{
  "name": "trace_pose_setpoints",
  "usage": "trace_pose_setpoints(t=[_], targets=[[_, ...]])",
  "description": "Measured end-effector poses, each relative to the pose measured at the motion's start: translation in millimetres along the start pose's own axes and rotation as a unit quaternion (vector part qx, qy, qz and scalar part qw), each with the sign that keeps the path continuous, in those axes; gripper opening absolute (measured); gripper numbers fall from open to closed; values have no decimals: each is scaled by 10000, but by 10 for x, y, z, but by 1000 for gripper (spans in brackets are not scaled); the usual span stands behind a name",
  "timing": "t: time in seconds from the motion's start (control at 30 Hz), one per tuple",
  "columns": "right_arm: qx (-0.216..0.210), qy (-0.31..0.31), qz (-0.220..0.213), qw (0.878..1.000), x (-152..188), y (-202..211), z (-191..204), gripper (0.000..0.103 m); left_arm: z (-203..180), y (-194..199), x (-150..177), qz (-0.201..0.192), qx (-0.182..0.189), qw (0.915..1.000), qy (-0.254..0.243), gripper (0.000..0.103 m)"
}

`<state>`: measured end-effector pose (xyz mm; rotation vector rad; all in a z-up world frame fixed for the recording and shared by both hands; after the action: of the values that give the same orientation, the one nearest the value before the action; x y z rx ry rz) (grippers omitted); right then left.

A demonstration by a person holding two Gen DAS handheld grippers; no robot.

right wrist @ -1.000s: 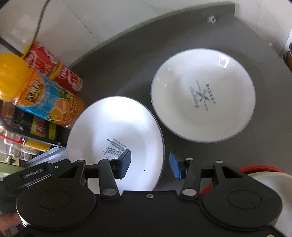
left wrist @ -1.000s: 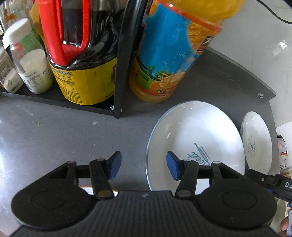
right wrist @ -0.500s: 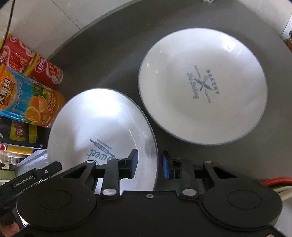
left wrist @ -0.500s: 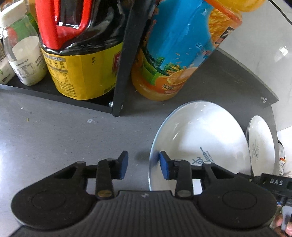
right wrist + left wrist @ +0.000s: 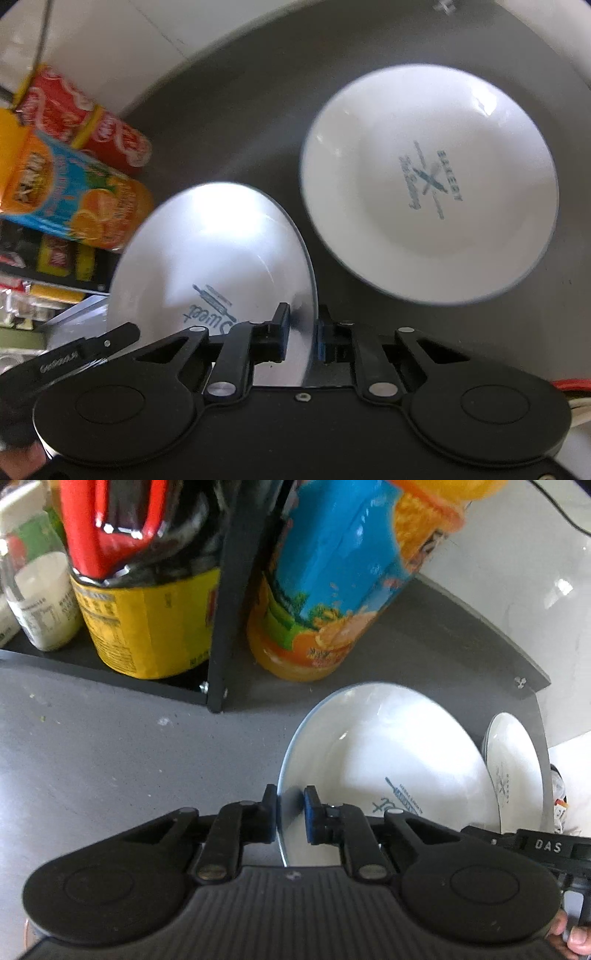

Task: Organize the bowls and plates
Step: 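Close the right tool on the 'Sweet' plate rim while the left tool grips it too, then carry the 'Sweet' plate with both tools and lower it onto the larger white plate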

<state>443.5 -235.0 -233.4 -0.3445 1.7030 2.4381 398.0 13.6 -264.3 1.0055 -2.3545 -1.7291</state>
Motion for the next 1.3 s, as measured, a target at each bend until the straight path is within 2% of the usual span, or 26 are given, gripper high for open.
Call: trace_pose_setpoints(t=[0.2, 0.57, 0.93, 1.1, 1.3], targets=[[-260, 290, -273, 9989, 12, 165, 29, 9, 5, 176, -20, -185, -45, 9998, 69, 10], [-710, 507, -581, 9945, 41, 465, 105, 9, -16, 653, 15, -522, -64, 9982, 282, 9], [-1257, 989, -785, 9840, 278, 844, 210, 9, 13, 1332, 320, -939, -350, 9931, 608, 9], [-1285, 1056, -795, 9829, 485, 886, 338, 9, 140, 1458, 506, -991, -421, 9917, 702, 9], [-1161, 1039, -900, 9837, 762, 912, 464, 9, 366, 1520, 647, -938, -272, 9932, 640, 9]])
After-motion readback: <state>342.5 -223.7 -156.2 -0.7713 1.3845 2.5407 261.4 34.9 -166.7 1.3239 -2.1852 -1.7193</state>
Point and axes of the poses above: each gripper's, at about its wrist camera, not at the fingertips, and y roughly against the way its jaws point, z to its left, x to its underside, the point moved 4 cm from there along -y, roughly the way its jaws point, and after that the axes turned 5 degrees about x, right-handed, at the moved point
